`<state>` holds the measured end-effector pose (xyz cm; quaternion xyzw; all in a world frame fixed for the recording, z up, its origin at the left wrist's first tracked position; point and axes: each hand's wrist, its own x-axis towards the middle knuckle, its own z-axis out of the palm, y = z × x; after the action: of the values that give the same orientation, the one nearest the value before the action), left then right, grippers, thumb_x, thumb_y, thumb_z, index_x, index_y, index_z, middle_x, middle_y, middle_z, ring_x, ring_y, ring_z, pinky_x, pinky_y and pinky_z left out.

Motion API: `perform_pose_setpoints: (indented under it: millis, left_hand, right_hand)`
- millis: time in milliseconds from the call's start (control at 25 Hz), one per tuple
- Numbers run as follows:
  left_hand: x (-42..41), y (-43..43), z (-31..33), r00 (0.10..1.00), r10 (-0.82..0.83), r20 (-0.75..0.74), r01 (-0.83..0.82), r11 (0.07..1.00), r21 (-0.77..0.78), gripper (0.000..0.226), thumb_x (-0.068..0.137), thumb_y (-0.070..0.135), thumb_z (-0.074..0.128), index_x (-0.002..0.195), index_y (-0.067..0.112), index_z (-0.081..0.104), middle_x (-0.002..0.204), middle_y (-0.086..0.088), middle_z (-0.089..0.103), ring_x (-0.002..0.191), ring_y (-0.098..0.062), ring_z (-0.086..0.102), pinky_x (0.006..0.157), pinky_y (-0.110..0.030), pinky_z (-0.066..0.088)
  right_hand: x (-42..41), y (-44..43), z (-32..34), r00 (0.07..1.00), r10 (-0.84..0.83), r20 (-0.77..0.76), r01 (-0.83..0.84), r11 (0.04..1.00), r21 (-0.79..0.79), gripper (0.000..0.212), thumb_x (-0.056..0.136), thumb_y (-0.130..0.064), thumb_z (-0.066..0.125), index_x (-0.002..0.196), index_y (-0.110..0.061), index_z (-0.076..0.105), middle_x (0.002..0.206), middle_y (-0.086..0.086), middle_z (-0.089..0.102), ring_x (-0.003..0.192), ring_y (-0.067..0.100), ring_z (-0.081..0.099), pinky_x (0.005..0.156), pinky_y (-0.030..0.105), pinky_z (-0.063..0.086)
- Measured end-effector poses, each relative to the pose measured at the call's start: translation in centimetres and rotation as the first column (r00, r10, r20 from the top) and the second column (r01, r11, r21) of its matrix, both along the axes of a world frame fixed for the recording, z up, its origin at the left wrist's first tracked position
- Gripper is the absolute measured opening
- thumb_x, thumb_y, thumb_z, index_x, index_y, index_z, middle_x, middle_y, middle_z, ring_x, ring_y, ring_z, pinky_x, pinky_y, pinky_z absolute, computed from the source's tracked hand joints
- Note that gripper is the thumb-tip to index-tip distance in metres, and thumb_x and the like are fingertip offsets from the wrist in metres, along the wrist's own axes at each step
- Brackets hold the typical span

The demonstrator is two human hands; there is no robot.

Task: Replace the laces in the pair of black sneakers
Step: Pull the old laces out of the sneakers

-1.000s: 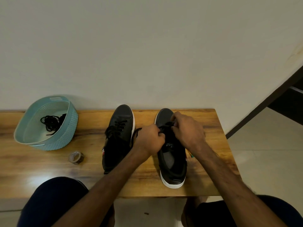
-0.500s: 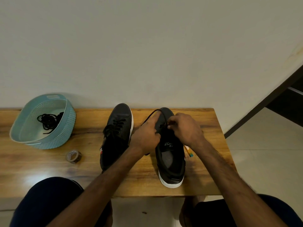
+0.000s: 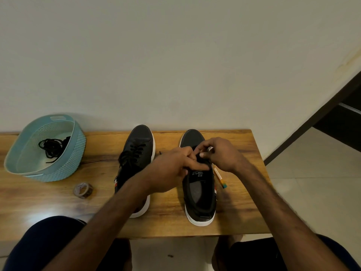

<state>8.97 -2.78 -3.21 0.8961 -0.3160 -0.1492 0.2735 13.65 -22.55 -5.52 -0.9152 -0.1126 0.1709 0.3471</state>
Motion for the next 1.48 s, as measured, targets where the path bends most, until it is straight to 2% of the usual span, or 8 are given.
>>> perform_pose_setpoints:
  millis: [240,320,440,680,840,1120,1400,1480]
  left_hand:
    - [-3.7,-2.5,0.9,0.947,-0.199,-0.253,0.286,0.882,0.374,0.035,0.101,0.011,0.045,0.132,0.020,0.058,0.125,-0.002,0.054,0.100,-0.007,0.048,0.083,-0.023,0.040]
    - [-3.4,-1.2,2.5,0.899,-0.142,-0.414,0.276,0.918,0.283,0.028,0.101,0.015,0.047,0.127,0.014,0.060,0.124,-0.006,0.061,0.100,-0.011,0.058,0.091,-0.028,0.048]
    - [-2.0,2.4,5.1,0.840,-0.001,-0.543,0.037,0.998,0.056,0.023,0.099,0.018,0.055,0.120,0.015,0.065,0.101,0.001,0.074,0.066,-0.003,0.062,0.067,-0.020,0.053]
    - [-0.1,4.6,3.6,0.837,0.488,0.249,-0.544,0.793,0.274,0.022,0.100,0.030,0.051,0.112,0.022,0.069,0.096,0.004,0.071,0.081,-0.010,0.064,0.074,-0.028,0.053]
    - [0.2,0.2,1.6,0.818,0.566,0.109,-0.560,0.825,-0.079,0.020,0.100,0.033,0.053,0.108,0.021,0.067,0.096,0.006,0.069,0.081,-0.007,0.063,0.075,-0.029,0.054]
    - [-0.1,-3.5,-2.6,0.884,0.446,0.140,-0.468,0.842,0.269,0.036,0.092,0.057,0.054,0.091,0.022,0.062,0.081,0.004,0.066,0.074,-0.013,0.062,0.068,-0.032,0.055]
    - [0.0,-3.0,-3.1,0.840,0.542,0.012,-0.539,0.833,0.129,0.026,0.094,0.031,0.053,0.077,0.013,0.060,0.070,-0.003,0.065,0.063,-0.017,0.065,0.058,-0.034,0.056]
    - [0.1,-2.6,-3.1,0.826,0.562,-0.043,-0.558,0.826,0.085,0.023,0.093,0.026,0.053,0.084,0.009,0.064,0.072,-0.008,0.067,0.063,-0.022,0.068,0.060,-0.041,0.059]
  right_hand:
    - [0.1,1.0,-0.1,0.996,-0.017,0.093,0.028,0.993,-0.113,0.012,0.093,-0.010,0.065,0.099,-0.017,0.073,0.099,-0.004,0.067,0.091,0.009,0.060,0.074,0.021,0.047]
    - [0.2,1.1,-0.1,0.992,-0.030,0.121,0.050,0.984,-0.169,0.011,0.094,-0.009,0.065,0.097,-0.017,0.072,0.102,-0.003,0.068,0.095,0.012,0.061,0.077,0.027,0.049]
    - [0.2,0.9,-0.1,0.988,-0.020,0.151,0.054,0.974,-0.222,0.012,0.094,-0.008,0.064,0.098,-0.016,0.071,0.104,-0.001,0.067,0.093,0.012,0.059,0.075,0.027,0.046]
    - [0.4,0.9,0.7,0.950,0.154,0.272,-0.023,0.902,-0.432,0.019,0.091,-0.006,0.064,0.105,-0.016,0.071,0.105,0.004,0.064,0.095,0.021,0.062,0.080,0.034,0.052]
    - [0.4,0.9,1.1,0.943,0.169,0.287,-0.033,0.905,-0.425,0.021,0.089,-0.006,0.066,0.105,-0.018,0.072,0.103,0.002,0.067,0.092,0.020,0.063,0.080,0.037,0.054]
    - [0.6,0.8,0.3,0.967,-0.067,0.245,0.102,0.986,-0.130,0.017,0.090,-0.002,0.063,0.089,-0.019,0.066,0.092,-0.003,0.067,0.085,0.014,0.062,0.074,0.034,0.054]
    - [0.1,0.8,1.6,0.984,-0.018,-0.177,0.055,0.977,0.208,0.014,0.094,-0.005,0.057,0.104,-0.014,0.060,0.090,0.000,0.065,0.082,0.011,0.058,0.070,0.024,0.042]
    - [0.2,0.9,1.9,0.990,0.017,-0.141,0.000,0.993,0.118,0.016,0.091,-0.015,0.066,0.106,-0.016,0.062,0.090,0.000,0.065,0.080,0.012,0.058,0.071,0.027,0.045]
